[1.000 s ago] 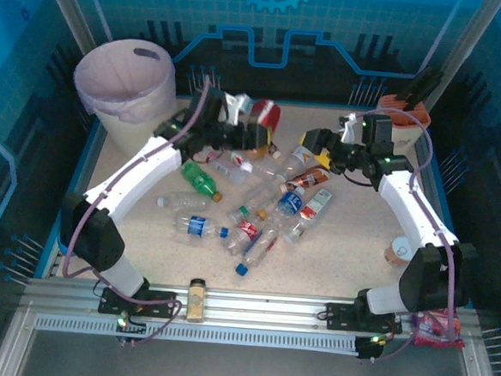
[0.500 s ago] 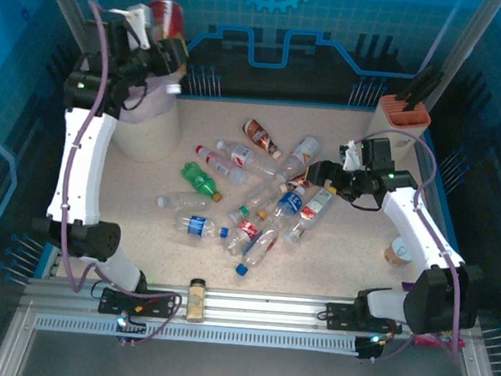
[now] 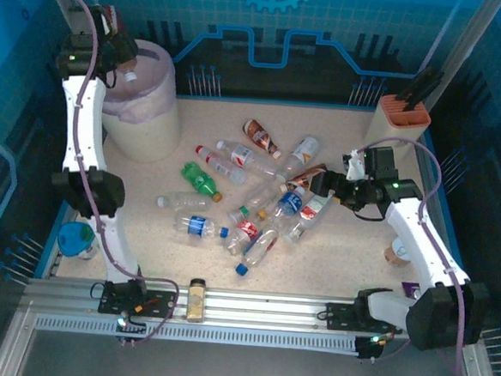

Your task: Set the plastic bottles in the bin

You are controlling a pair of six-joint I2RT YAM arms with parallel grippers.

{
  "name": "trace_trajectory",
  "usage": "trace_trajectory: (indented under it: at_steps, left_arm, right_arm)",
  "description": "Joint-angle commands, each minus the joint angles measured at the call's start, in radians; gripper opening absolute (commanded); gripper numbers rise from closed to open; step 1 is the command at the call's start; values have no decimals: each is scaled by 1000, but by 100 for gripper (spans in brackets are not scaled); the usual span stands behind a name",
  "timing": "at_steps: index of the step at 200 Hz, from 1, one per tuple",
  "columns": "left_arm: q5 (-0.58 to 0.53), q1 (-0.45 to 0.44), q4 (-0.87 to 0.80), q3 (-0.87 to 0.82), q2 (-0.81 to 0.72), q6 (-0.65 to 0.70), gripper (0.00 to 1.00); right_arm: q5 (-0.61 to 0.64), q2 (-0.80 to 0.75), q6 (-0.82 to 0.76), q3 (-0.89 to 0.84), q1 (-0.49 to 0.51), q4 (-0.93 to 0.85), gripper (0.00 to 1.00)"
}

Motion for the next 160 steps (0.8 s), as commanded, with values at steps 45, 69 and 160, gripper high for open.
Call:
trace_trajectory:
  at_steps: [45, 69, 160]
  left_arm:
    - [10, 21, -126, 133, 194, 137, 0]
    - [27, 13, -165, 104, 221, 175, 0]
    - [38, -10, -175, 20, 252, 197, 62]
  right_arm:
    - [34, -50, 10, -50, 0, -33, 92]
    - [61, -56, 32, -65, 1, -25, 93]
    - [212, -63, 179, -93, 0, -43, 100]
